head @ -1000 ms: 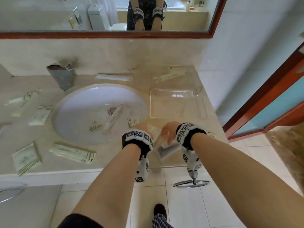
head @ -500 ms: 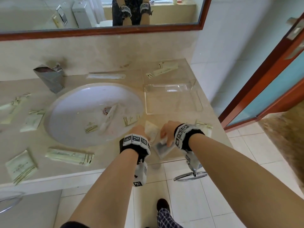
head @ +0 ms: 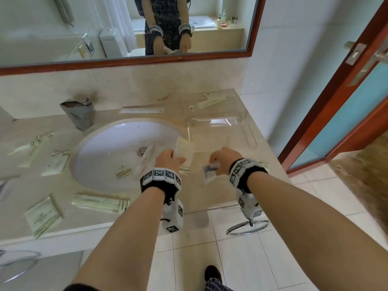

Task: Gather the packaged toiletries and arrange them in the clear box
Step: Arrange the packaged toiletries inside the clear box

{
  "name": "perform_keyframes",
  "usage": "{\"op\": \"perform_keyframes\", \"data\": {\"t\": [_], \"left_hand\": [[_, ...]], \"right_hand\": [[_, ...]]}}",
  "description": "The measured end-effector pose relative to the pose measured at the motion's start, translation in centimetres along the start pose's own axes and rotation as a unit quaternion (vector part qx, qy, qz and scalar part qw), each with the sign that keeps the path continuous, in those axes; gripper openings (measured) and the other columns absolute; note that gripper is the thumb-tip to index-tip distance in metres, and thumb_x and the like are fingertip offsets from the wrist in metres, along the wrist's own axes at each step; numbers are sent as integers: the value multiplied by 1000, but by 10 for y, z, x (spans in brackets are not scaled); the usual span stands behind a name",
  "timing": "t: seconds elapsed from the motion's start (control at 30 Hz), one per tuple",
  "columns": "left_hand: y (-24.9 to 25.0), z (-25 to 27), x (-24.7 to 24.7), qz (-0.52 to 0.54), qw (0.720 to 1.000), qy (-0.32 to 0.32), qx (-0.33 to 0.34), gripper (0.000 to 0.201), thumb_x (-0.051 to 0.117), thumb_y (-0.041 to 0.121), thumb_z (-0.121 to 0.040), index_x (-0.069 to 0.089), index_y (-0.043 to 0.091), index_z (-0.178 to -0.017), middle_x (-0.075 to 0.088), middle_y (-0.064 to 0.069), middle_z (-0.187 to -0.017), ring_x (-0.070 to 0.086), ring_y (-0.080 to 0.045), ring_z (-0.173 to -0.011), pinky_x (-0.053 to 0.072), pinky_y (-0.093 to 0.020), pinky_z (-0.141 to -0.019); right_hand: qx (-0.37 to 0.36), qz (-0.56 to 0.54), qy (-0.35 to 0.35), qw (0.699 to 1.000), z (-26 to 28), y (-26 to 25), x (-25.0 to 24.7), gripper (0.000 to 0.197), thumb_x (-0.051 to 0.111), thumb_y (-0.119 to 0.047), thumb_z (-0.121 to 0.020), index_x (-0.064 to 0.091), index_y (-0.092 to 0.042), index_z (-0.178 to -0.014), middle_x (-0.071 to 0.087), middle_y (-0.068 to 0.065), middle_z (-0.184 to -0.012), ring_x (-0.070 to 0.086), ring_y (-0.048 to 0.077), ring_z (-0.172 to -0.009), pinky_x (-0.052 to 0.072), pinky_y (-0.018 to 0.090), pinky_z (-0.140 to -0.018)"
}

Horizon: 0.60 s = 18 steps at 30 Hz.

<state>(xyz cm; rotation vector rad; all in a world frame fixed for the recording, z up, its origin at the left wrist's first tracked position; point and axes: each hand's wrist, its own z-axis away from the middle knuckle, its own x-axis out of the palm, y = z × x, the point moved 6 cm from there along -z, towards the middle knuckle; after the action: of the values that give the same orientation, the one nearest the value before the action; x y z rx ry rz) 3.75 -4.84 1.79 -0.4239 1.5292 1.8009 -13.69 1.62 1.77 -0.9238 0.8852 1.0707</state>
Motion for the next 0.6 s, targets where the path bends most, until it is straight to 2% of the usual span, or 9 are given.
{"op": "perform_keyframes", "data": {"t": [0.1, 0.17, 0.3, 0.4, 0.5, 0.6], "left_hand": [[8, 4, -13, -2, 999, 42, 10, 36, 65, 23, -86, 58, 3, -115, 63, -11, -109, 61, -30, -103, 48, -35, -86], [13, 1, -16, 4, 999, 43, 14, 37, 64, 23, -87, 57, 2, -118, 65, -14, -116, 62, -31, -105, 47, -33, -83], [28, -22, -17, -31, 998, 41, 32, 32, 52, 22, -95, 58, 3, -119, 65, -15, -116, 61, -30, -104, 39, -27, -75], [40, -48, -9, -54, 997, 25, 48, 30, 42, 19, -99, 61, 4, -116, 66, -15, -116, 62, -30, -103, 45, -30, -81], [54, -76, 6, -76, 996, -7, 51, 30, 42, 15, -98, 63, 6, -118, 66, -14, -119, 62, -31, -107, 48, -33, -91], [68, -100, 21, -86, 994, -28, 58, 30, 47, 15, -96, 64, 12, -121, 65, -10, -124, 61, -27, -111, 46, -29, -93]], "right_hand": [[5, -23, 58, 998, 1, 4, -22, 40, 66, -22, -82, 59, -21, -122, 61, 5, -119, 51, 23, -117, 46, 36, -95], [16, -35, 91, 995, -2, 9, -36, 38, 65, -21, -82, 60, -21, -120, 62, 3, -118, 51, 21, -116, 48, 35, -93], [29, -45, 145, 988, -23, 22, -70, 28, 61, -19, -82, 65, -18, -110, 65, 4, -113, 55, 23, -112, 52, 35, -85], [39, -31, 153, 987, -48, 36, -89, 20, 57, -19, -82, 67, -13, -99, 68, 8, -103, 61, 27, -103, 45, 28, -70], [38, -26, 141, 989, -78, 51, -103, 22, 57, -22, -84, 65, -14, -103, 66, 10, -104, 60, 27, -102, 44, 28, -70], [19, 4, 129, 991, -105, 60, -115, 21, 56, -22, -86, 64, -14, -104, 66, 9, -105, 59, 26, -103, 47, 32, -75]]}}
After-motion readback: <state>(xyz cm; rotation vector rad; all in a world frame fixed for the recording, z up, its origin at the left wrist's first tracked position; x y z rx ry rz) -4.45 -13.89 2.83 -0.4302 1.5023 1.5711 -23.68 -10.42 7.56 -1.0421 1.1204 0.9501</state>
